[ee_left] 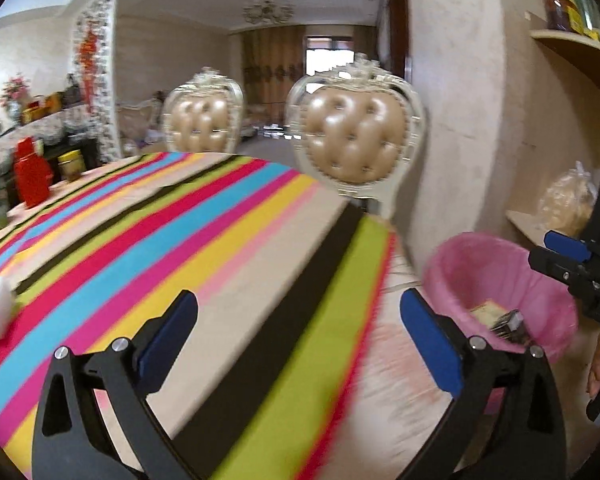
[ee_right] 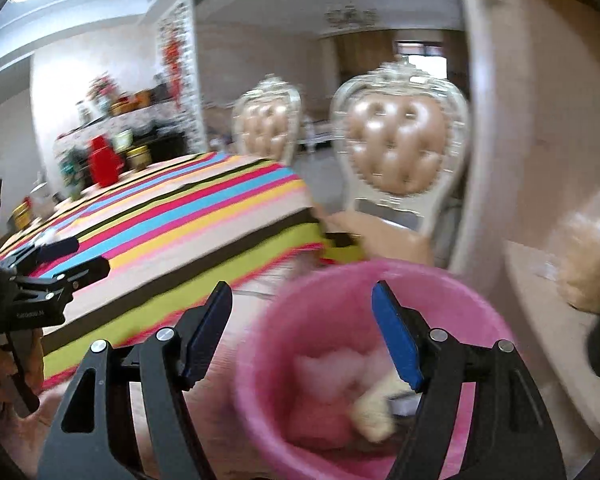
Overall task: Collect trash
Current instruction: 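Move both open tools back to the table toward the remaining foam blocks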
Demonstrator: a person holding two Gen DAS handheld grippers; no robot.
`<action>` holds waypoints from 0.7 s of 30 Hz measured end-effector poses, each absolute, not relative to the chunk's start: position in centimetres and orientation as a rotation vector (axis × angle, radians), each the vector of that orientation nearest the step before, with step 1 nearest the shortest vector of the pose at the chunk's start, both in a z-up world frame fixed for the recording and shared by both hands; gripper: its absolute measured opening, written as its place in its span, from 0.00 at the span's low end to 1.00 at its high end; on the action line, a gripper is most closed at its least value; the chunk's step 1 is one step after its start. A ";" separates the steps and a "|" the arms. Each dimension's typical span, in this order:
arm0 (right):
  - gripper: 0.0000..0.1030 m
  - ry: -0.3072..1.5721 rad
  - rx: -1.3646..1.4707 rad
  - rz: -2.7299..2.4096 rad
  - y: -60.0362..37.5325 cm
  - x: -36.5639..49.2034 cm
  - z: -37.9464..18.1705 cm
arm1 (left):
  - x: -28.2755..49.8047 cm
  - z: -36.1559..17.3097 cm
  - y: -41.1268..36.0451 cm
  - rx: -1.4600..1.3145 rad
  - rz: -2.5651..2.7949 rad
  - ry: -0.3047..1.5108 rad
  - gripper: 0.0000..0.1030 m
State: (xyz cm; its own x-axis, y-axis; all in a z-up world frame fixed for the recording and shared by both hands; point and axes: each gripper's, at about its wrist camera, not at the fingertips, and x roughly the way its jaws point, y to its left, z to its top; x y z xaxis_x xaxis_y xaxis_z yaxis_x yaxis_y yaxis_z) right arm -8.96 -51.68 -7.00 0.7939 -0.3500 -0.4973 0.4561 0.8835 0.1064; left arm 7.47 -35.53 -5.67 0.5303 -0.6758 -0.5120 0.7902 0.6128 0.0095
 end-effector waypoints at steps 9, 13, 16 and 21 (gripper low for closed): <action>0.76 0.542 0.162 -0.157 -41.1 1.7 -6.6 | 13.8 -5.6 -22.8 0.217 -0.622 0.515 0.95; 0.82 0.598 0.129 -0.031 -35.7 6.8 -7.2 | 17.2 -5.7 -16.3 0.195 -0.476 0.538 0.95; 0.82 0.618 0.106 0.048 -32.0 9.9 -7.4 | 19.7 -5.5 -12.1 0.182 -0.370 0.550 0.95; 0.82 0.679 0.111 0.162 -27.0 16.3 -7.8 | 24.6 -4.8 -4.4 0.153 -0.156 0.544 0.95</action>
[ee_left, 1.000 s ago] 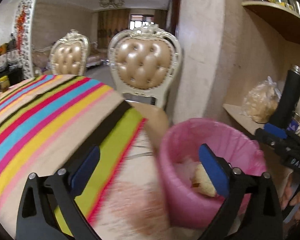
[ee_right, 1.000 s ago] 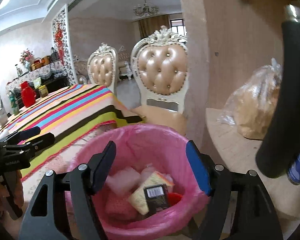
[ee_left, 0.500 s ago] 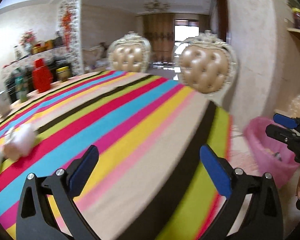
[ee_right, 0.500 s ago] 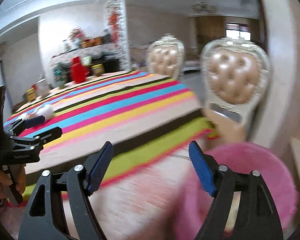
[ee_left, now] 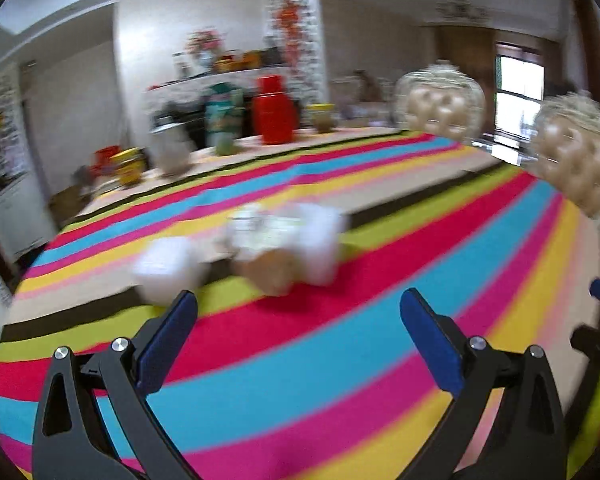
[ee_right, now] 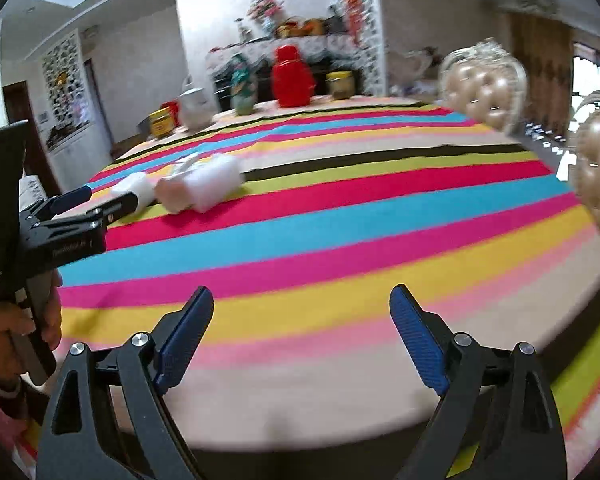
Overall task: Collect trash
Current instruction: 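Move both open tools back to the table toward the remaining foam blocks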
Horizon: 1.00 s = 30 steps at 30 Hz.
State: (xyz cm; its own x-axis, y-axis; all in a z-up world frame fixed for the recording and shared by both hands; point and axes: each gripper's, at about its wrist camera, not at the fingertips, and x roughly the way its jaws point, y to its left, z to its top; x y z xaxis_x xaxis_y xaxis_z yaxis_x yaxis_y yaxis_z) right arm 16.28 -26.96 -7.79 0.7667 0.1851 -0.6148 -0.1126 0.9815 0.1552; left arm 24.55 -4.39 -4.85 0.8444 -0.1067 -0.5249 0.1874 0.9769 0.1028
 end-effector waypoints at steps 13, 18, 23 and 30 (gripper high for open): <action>0.82 0.768 0.083 0.241 -16.5 29.8 -9.7 | 27.9 -6.8 4.5 0.028 0.046 0.657 0.95; 0.82 0.786 0.094 0.244 -14.1 33.3 -9.7 | 27.9 -6.9 4.6 0.030 0.062 0.666 0.95; 0.82 0.809 0.075 0.222 -12.3 35.5 -10.2 | 28.1 -7.1 4.3 0.021 0.029 0.684 0.95; 0.42 0.814 0.084 0.173 -13.6 36.8 -10.4 | 27.9 -7.2 3.7 -0.005 -0.030 0.686 0.95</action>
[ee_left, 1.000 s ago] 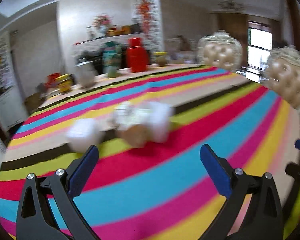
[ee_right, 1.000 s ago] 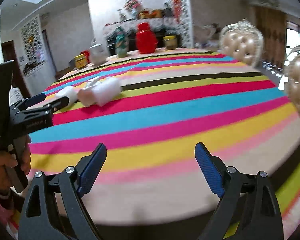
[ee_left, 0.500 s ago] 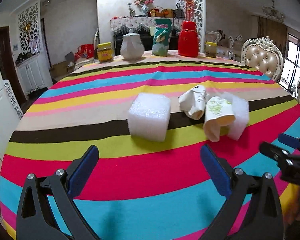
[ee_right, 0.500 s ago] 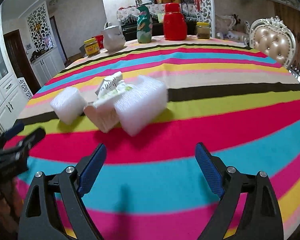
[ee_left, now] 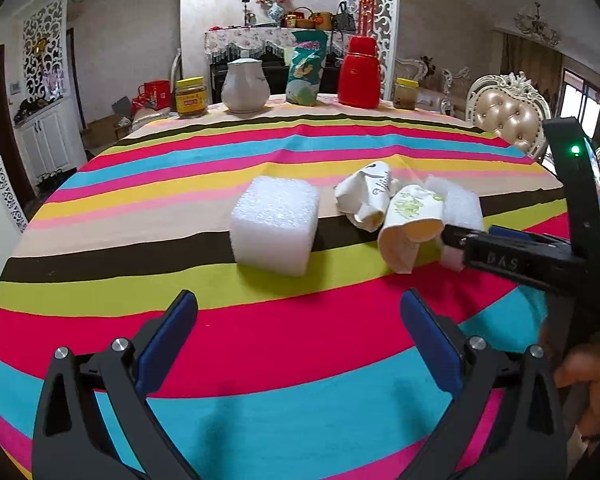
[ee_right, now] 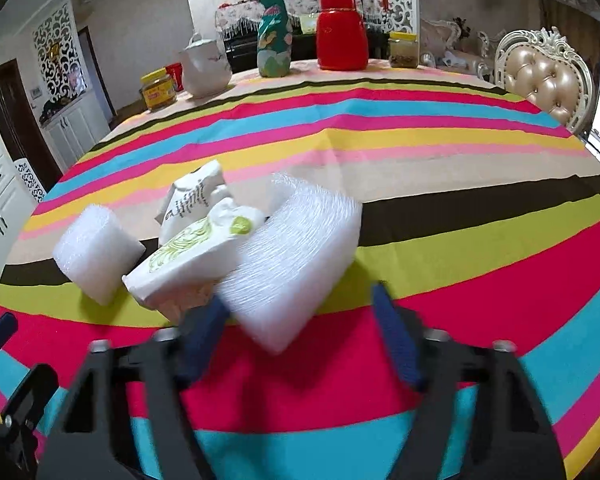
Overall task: Collect trash
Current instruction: 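Move both open tools back to the table toward the remaining foam blocks, then grasp a white foam block with the right tool while the left grasps a paper cup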
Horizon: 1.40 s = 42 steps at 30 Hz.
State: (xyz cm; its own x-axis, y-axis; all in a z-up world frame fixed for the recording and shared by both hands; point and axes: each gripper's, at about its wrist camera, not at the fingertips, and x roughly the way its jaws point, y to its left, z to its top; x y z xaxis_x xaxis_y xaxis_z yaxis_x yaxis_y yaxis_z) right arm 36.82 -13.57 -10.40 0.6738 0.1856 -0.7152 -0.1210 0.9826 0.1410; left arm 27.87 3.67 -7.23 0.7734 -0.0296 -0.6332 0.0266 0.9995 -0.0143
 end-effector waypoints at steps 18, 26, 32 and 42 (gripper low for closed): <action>0.25 0.720 0.166 0.076 -23.3 28.9 -9.9 | 26.5 -6.9 0.5 -0.030 -0.200 0.647 0.94; 0.25 0.710 0.223 0.092 -24.4 28.3 -10.2 | 29.3 -7.6 -2.2 -0.006 -0.200 0.742 0.89; 0.25 0.723 0.264 0.106 -25.0 28.5 -10.5 | 33.6 -8.6 -5.1 0.058 -0.170 0.778 0.87; 0.25 0.722 0.274 0.133 -24.9 28.2 -10.4 | 35.8 -9.2 -6.0 0.056 -0.160 0.806 0.12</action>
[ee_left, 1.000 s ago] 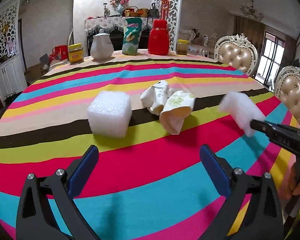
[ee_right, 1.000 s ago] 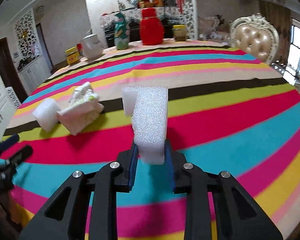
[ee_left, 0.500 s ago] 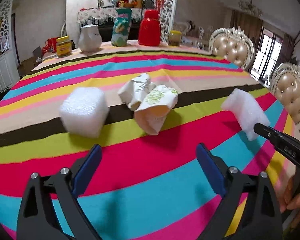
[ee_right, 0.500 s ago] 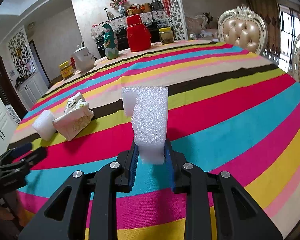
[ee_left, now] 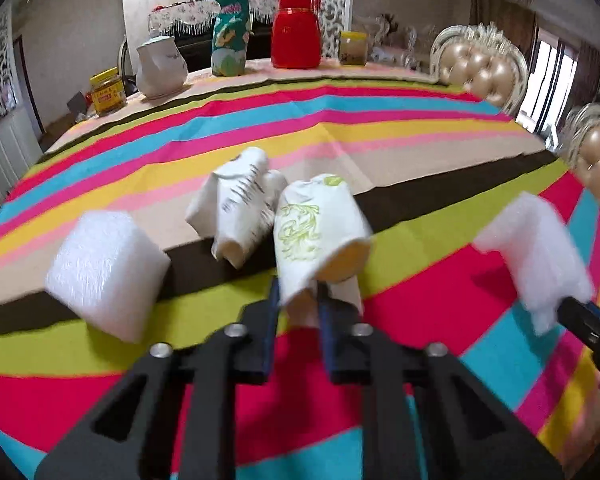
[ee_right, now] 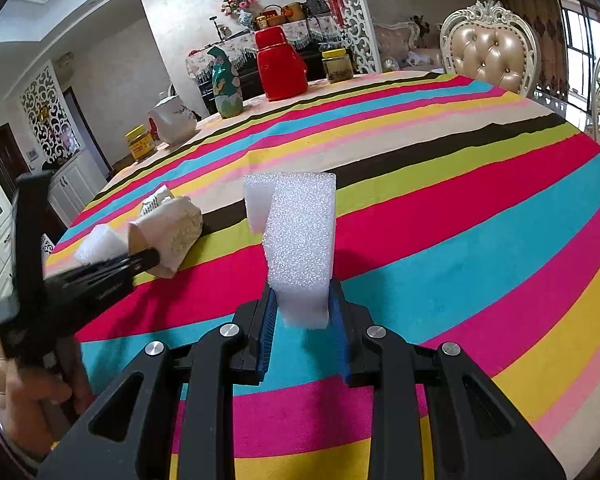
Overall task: Collect trash
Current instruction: 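Grasp a white foam block with the right tool while the left grasps a paper cup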
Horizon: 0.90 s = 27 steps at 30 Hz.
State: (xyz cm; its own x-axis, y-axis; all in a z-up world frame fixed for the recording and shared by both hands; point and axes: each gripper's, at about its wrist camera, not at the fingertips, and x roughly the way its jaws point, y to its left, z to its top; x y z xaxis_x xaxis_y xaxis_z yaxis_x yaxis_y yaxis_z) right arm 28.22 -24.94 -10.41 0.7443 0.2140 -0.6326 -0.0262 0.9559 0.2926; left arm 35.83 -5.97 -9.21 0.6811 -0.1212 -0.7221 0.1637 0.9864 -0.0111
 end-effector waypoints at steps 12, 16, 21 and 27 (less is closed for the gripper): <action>0.25 0.715 0.262 0.145 -24.6 28.0 -10.2 | 27.8 -6.9 -4.5 0.036 -0.203 0.688 0.07; 0.25 0.701 0.244 0.154 -24.4 27.8 -10.0 | 25.6 -6.2 -4.1 0.032 -0.191 0.648 0.06; 0.25 0.682 0.238 0.147 -24.5 27.3 -9.7 | 23.9 -6.4 -3.6 0.012 -0.202 0.658 0.06; 0.25 0.683 0.233 0.142 -24.4 27.0 -9.6 | 22.8 -7.6 -2.8 -0.036 -0.251 0.725 0.49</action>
